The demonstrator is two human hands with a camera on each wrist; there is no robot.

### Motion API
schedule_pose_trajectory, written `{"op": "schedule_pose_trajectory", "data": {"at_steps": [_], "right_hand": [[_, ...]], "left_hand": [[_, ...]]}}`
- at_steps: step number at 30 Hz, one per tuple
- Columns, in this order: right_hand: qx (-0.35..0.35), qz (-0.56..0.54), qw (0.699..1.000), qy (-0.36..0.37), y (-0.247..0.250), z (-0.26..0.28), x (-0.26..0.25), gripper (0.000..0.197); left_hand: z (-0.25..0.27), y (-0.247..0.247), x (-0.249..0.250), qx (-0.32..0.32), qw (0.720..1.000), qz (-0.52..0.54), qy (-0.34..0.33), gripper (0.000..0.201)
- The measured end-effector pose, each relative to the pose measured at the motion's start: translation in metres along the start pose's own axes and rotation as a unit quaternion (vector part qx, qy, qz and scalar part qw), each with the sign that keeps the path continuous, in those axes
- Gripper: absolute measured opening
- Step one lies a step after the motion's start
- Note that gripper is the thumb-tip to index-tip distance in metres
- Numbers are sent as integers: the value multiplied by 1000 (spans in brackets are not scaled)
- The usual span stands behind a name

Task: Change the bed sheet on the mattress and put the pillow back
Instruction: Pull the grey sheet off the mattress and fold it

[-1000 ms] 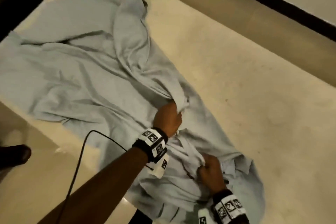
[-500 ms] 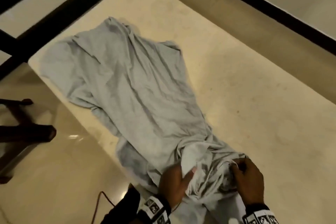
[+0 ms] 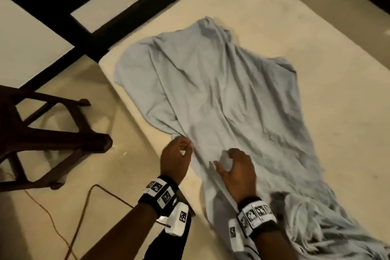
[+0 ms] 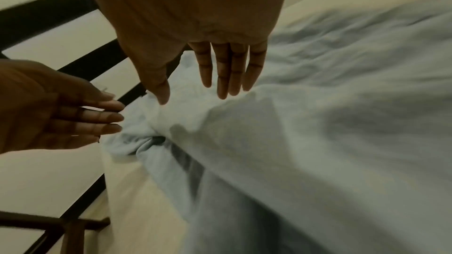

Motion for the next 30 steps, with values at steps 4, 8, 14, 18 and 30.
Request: {"op": "schedule_pose_trajectory", "data": {"at_steps": [4, 8, 14, 18, 30], "right_hand": [[-103, 100, 989, 20, -63, -88, -39, 61], [-205, 104, 973, 30, -81, -134, -56, 41], [-162, -130, 977, 39, -26, -97, -50, 59], [-33, -263, 958, -111, 39, -30, 11, 41], [290, -45, 851, -436, 123, 159, 140, 25]], "left_hand": [[-71, 57, -37, 51, 997, 2, 60, 26], [-126, 76, -66, 48, 993, -33, 105, 111], [-194, 54, -69, 75, 927, 243, 276, 143], [-194, 39, -14, 93, 862, 395, 304, 79], [131, -136, 107, -520, 761, -258, -289, 61]]}}
Point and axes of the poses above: each hand's wrist, its own z-axis away from the middle knuckle, its own y-axis out of the back of the hand, x = y × z, the point moved 2 cm from there along -z, towards the middle knuckle, and after that the axes turned 13 degrees about y, right-handed, at the moved point
